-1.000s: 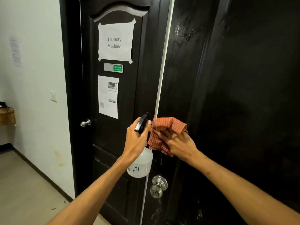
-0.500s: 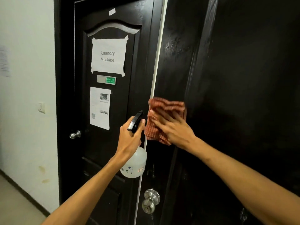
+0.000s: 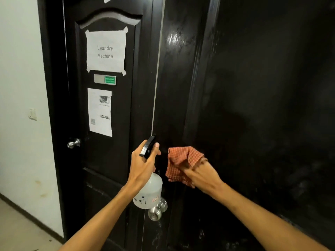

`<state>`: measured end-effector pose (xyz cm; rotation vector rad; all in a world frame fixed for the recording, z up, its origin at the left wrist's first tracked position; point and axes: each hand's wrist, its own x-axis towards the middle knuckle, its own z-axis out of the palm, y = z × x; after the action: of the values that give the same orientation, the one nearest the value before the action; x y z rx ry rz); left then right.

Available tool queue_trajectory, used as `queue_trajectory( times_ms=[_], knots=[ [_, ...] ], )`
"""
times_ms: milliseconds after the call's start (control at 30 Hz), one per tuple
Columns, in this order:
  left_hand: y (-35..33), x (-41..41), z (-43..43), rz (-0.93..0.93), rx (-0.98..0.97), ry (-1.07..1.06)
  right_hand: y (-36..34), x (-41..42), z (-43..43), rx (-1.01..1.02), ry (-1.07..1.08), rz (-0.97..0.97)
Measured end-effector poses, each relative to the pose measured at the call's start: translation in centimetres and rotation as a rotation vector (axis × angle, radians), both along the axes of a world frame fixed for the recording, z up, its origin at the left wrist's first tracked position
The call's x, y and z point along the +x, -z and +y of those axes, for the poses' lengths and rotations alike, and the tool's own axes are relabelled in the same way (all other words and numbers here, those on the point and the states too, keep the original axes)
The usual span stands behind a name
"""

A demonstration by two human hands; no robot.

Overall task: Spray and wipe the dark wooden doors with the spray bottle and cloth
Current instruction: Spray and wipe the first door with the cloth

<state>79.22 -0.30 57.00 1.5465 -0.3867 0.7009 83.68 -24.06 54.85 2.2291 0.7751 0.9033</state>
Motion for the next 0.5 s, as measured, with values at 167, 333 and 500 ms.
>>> queue_trajectory(
  times_ms=[167,333,500],
  knots=[
    [2.1,-0.6,-1.7,0.056,0.013,0.005,-6.4,-0.1,-2.0,0.358,0.067,-0.167],
    [4.5,-1.4,-3.1,0.124,0.022,0.019,5.3,-2.8,-3.0,-0.01,0.074,0.047],
    [6.8,-1.8,-3.8,0.188,0.056,0.014,4.7,-2.8,-5.4,0.101,0.126,0.054]
  ],
)
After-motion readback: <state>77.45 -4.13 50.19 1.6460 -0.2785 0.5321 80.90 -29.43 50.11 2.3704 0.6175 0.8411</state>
